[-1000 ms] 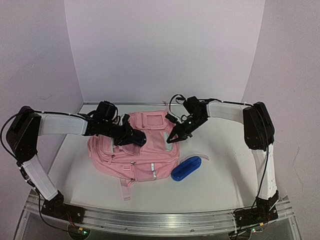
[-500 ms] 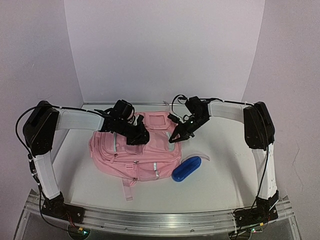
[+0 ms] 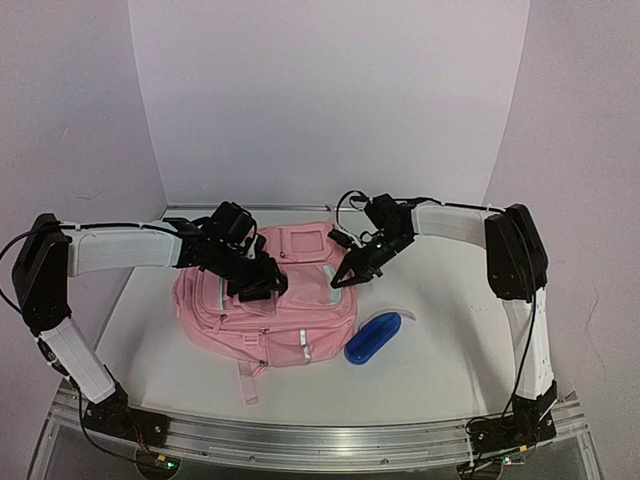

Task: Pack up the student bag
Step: Place the personal item in the student bag.

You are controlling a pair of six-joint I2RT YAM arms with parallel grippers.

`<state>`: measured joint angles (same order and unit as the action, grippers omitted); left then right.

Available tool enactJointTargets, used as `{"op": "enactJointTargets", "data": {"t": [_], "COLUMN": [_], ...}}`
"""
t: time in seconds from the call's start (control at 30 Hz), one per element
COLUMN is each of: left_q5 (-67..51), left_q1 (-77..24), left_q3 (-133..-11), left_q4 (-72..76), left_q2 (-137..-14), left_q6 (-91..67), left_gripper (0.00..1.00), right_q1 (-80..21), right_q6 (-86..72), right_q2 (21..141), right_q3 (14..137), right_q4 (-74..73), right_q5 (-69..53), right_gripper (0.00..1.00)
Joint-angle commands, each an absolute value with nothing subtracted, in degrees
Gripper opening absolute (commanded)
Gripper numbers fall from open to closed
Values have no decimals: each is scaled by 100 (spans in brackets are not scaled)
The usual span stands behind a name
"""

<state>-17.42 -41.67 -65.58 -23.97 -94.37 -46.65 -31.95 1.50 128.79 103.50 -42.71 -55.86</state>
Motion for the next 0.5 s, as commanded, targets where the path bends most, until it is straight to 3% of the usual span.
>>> {"op": "enactJointTargets", "data": {"t": [0.0, 0.13, 0.37, 0.47], "left_q5": [-1737, -2242, -3294, -3357], "left_q1": [-4112, -4105, -4152, -4183], "left_q3": [-6270, -6050, -6237, -6451], "left_q4": [-2509, -1513, -307, -503], "left_q2": [-9334, -9588, -10187, -10272], "left_q6": [-4754, -4672, -4369, -4206], "left_gripper": [35, 19, 11, 11], "right_q1": [-3357, -3364, -3484, -3530], "right_q6": [296, 290, 266, 226], "right_q2": [12968, 12964, 12996, 13016], "right_q3": [10364, 10386, 10459, 10508], "right_q4": [-4242, -4237, -4236, -4229], "right_q5": [-5769, -5816, -5882, -5893], "right_gripper": [2, 2, 4, 14]}}
